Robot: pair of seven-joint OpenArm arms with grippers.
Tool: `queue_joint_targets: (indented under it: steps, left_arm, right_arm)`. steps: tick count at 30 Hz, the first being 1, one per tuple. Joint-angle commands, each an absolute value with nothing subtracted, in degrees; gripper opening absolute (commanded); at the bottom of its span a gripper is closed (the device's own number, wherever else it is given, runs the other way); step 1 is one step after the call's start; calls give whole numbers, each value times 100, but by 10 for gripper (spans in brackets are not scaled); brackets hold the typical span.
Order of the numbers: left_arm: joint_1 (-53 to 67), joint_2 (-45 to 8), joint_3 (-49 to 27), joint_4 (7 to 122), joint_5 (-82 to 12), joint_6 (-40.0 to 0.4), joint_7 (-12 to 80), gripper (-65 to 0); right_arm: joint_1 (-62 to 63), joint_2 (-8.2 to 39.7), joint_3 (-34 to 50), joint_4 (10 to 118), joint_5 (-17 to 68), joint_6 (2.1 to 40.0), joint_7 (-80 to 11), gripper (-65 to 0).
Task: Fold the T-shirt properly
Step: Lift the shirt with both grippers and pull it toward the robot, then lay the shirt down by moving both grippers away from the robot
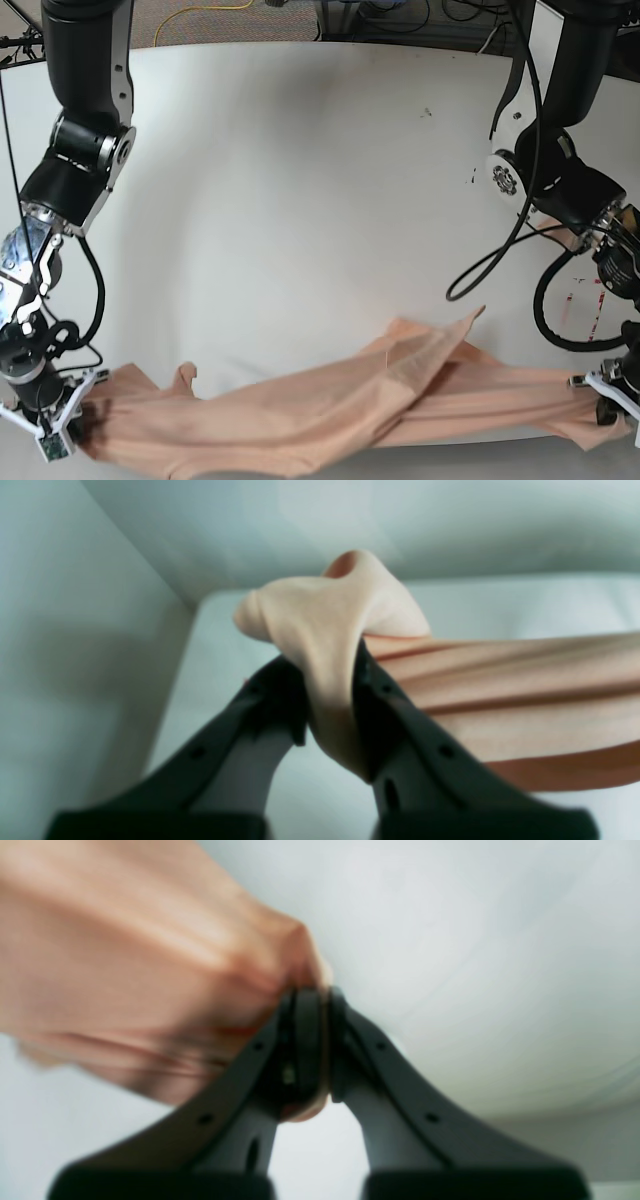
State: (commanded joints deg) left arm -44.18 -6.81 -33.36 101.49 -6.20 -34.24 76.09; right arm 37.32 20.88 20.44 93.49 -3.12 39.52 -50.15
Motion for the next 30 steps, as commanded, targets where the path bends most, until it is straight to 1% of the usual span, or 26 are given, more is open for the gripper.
queue_joint_targets:
  steps: [4,6,13,17,19,25,28,30]
  left_arm:
    - [-3758,-681,-3380,10308,-620,-3503,7609,-650]
    - [-3257,-681,-3380,10527,-620,-3705,7626,-650]
    - [-2053,-681,-3398,11002,-620,-3996,7837,-650]
    - [-1253,-690,-3415,11152,-611,-4000,7837,-650]
    - [-831,-743,-3547,11152,-611,-4000,7837,-650]
    - [101,-822,-3987,11152,-611,-4000,7837,-650]
    - [418,-840,-4075,11152,-611,-4000,7837,-650]
    - [576,-945,-4084,11152,-611,-4000,7837,-650]
  right_arm:
    - [2967,1877,2360,9473,-312,3960,-4752,-650]
    - [2413,1736,2466,9490,-312,3960,-4532,-650]
    - [1314,1385,2510,9596,-312,3960,-4268,-650]
    - [681,1165,2633,9763,-312,3960,-4031,-650]
    - [382,1033,2712,9798,-312,3960,-3873,-650]
    - [-277,892,2730,9807,-312,3960,-3644,-650]
    - [-497,840,2730,9807,-295,3960,-3609,-650]
    - [-629,778,2730,9807,-215,3960,-3582,-650]
